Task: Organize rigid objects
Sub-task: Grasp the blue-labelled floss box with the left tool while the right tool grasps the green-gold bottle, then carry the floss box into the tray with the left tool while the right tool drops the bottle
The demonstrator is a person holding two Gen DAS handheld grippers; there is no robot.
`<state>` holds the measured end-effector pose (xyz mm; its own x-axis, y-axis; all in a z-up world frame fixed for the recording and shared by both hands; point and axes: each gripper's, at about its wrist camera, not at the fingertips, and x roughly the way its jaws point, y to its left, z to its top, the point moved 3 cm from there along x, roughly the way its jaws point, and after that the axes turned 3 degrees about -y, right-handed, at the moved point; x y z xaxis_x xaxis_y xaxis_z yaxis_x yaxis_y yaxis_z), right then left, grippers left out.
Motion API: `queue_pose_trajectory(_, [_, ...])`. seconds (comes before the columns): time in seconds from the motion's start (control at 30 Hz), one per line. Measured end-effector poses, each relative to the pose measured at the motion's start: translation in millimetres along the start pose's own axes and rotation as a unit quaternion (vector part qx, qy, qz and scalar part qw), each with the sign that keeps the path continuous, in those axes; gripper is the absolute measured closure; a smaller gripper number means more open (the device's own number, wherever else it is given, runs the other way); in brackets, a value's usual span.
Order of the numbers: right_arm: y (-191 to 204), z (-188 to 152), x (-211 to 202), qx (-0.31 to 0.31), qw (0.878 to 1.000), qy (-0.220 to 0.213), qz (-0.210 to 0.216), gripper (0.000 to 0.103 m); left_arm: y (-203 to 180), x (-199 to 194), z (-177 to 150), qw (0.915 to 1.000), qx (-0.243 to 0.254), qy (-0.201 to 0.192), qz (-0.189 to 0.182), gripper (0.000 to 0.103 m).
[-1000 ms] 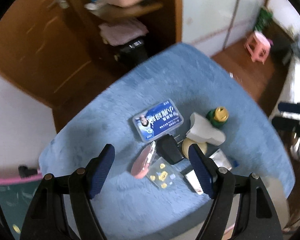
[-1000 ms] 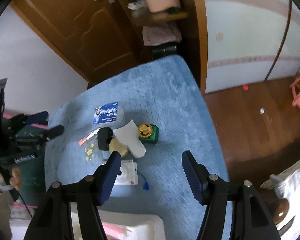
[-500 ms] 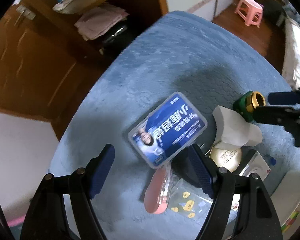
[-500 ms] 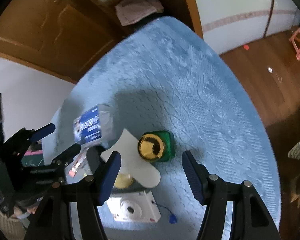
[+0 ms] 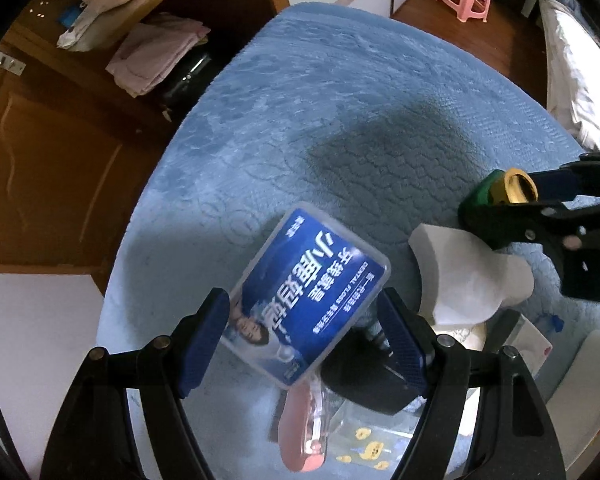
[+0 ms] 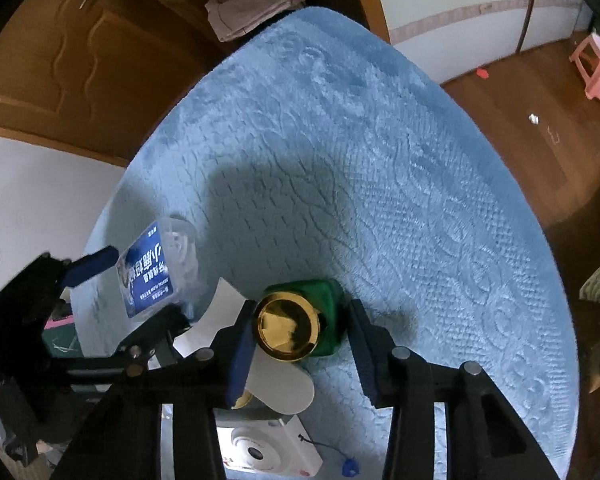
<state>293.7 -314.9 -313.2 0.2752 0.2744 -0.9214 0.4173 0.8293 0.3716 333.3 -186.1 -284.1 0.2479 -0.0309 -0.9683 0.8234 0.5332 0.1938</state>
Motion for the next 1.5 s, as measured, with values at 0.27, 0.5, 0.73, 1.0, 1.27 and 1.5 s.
queue_pose_trajectory(0.27, [11.4,-3.5,-4.5,-0.057,0.996,-0.008,-0.075,0.061,7.1,13.6,10.9,0.9999,-0.007,0.006,-0.01,0.021])
queue_pose_trajectory(0.5, [16.7,-4.6,3.5,-0.069,0.993,-0.001,-0.093,0.061,13.3,29.2,16.0,0.9997,-0.02,0.005,-0.016,0.02])
queue_pose_trajectory(0.73, [21.3,-9.7,6.9,-0.073,0.993,0.003,-0.09,0.062,15.2,18.6,4.5,0.9977,-0.057,-0.008,0.034,0.027])
queue_pose_trajectory(1.0, [27.1,-34.2,-35.6,-0.085,0.994,-0.03,-0.065,0.062,29.9,-32.6,-20.9,0.9875,-0.155,-0.015,0.024,0.035])
queue_pose_trajectory(1.27, [43.8,-69.3,-119.8,-0.126,0.988,-0.089,-0.019,0.062,-1.5,-142.1,-58.8,0.9813,-0.173,-0.084,0.015,0.036])
queue_pose_trajectory(1.5, [57.0,-125.1,-187.2,-0.194,0.974,-0.116,0.019,0.062,-49.7,-233.9,-104.7,0.9699,-0.202,-0.136,0.0,0.036])
